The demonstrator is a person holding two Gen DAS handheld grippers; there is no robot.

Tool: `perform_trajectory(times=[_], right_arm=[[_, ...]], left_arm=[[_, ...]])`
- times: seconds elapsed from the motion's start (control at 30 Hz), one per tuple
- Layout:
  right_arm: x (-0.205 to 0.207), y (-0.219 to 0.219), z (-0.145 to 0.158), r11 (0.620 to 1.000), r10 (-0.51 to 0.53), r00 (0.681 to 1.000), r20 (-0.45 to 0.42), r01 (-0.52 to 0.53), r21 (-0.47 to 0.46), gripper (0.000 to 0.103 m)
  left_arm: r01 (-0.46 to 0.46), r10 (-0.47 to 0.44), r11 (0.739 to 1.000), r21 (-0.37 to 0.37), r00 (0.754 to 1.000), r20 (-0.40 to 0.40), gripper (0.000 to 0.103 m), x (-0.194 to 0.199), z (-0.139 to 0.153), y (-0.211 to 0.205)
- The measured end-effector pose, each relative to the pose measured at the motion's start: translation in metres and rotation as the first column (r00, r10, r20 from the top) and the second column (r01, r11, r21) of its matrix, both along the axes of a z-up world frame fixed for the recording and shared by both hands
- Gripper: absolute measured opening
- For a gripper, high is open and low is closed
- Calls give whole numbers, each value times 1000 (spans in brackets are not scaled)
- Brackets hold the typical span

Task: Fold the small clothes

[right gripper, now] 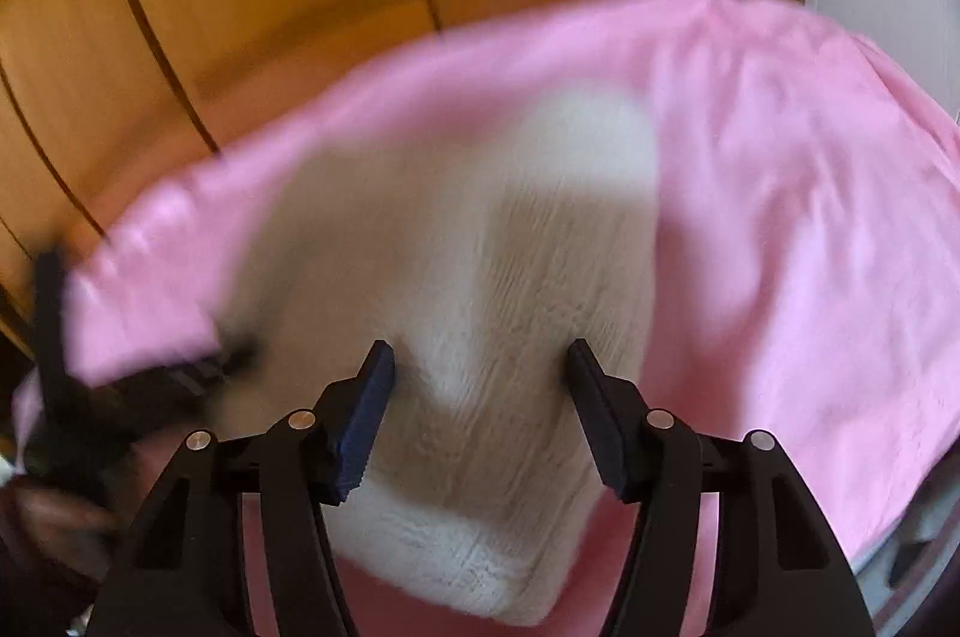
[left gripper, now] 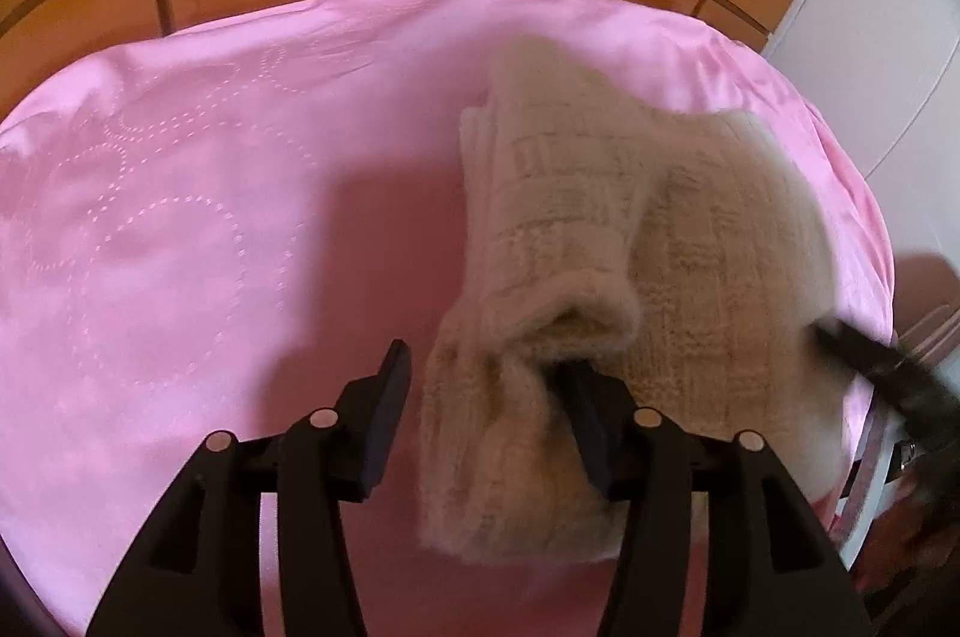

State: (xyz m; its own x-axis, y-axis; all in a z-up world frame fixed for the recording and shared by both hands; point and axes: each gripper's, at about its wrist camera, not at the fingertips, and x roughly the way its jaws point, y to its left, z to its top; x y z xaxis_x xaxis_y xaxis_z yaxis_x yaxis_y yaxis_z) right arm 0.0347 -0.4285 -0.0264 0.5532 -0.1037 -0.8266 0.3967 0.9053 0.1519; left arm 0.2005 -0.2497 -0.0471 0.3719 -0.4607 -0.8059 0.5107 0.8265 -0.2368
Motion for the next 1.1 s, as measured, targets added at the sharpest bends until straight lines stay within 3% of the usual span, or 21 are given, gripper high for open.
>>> perform_trajectory(times=[0.13,0.23,0.27,0.37,0.57,1.1], right_arm=[[0,5,11,998,-51,998,22,51,-24,62],[-16,10,28,996,-85,994,72,85,8,63],[-20,15,34,995,-102,991,87,102,3,69],[-31,37,45,991,-132,985,110,135,-20,72],[-47,80,62,971,-169,977,131,188,-149,91],[-74,114,73,923,-233,960,155,269,-276,96]], left_arm=[[-24,24,1000,-2,998,56,56,-9,20,11],[-68,71,997,-28,989,128,68,-22,41,26],[-87,93,995,-43,982,166,75,-30,51,35],[-110,120,992,-60,967,224,81,-45,68,50],[-153,163,987,-57,930,330,97,-78,92,72],[-201,200,979,-36,912,359,101,-107,93,87]])
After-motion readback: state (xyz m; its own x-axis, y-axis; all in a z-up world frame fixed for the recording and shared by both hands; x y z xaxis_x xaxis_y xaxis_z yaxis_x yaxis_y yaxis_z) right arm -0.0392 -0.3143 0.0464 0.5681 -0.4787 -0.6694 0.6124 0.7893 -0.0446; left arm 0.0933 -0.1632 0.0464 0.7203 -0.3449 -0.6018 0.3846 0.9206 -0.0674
